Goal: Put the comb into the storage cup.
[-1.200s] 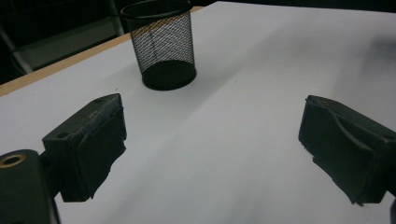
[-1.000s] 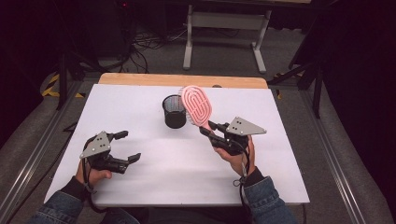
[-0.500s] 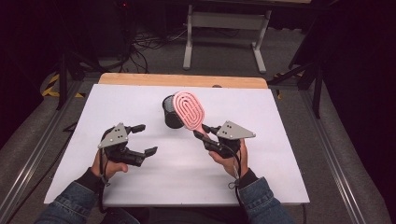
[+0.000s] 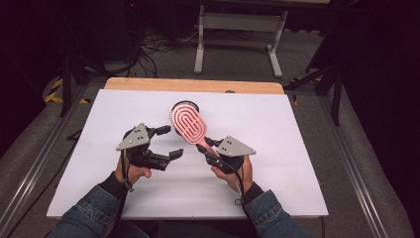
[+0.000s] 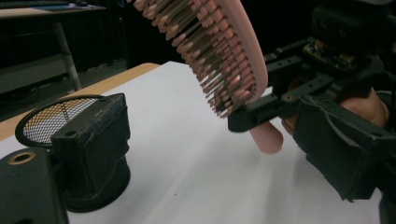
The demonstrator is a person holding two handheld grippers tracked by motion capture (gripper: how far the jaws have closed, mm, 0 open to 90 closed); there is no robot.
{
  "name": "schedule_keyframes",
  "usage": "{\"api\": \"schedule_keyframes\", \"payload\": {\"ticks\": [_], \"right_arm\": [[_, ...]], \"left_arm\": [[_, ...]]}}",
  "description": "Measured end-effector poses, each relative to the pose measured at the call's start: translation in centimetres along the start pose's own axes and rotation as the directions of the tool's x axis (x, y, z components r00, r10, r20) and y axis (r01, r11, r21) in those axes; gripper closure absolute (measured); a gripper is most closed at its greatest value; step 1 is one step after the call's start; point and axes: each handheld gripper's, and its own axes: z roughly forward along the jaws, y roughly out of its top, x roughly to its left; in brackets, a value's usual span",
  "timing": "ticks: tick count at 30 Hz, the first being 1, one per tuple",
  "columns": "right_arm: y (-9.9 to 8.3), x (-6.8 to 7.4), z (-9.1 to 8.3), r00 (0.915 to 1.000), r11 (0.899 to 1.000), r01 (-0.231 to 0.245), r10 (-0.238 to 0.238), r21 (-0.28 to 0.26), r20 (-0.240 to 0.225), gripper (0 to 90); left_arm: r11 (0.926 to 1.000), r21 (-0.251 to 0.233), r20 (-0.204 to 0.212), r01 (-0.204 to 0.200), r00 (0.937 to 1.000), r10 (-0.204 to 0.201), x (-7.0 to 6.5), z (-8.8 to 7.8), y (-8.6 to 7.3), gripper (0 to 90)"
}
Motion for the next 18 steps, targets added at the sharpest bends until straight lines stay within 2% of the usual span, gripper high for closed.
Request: {"api": "schedule_keyframes", "payload": {"ticks": [5, 9, 16, 18], "right_arm": [[-0.2, 0.8, 0.4, 0.9994, 1.0, 0.029, -0.028, -0.006, 0.021, 69.9], [-0.3, 1.2, 0.5, 0.9987, 0.999, 0.035, -0.034, -0.016, 0.038, 69.9], [-0.4, 1.9, 0.8, 0.9977, 0.998, 0.054, -0.054, -0.014, 0.042, 69.9], [-0.4, 2.1, 1.0, 0.9974, 0.998, 0.062, -0.061, -0.009, 0.037, 69.9]], "left_arm": [[0.9994, -0.019, -0.006, 0.03, 0.9995, -0.03, -0.1, 0.7, 0.1, 12.7], [0.999, -0.025, 0.002, 0.038, 0.9993, -0.038, -0.4, 1.1, 0.3, 12.7], [0.9933, -0.042, 0.022, 0.108, 0.994, -0.107, -0.3, 2.0, 0.3, 14.2], [0.9927, -0.046, 0.017, 0.112, 0.9937, -0.111, -0.3, 2.1, 0.3, 15.1]]}}
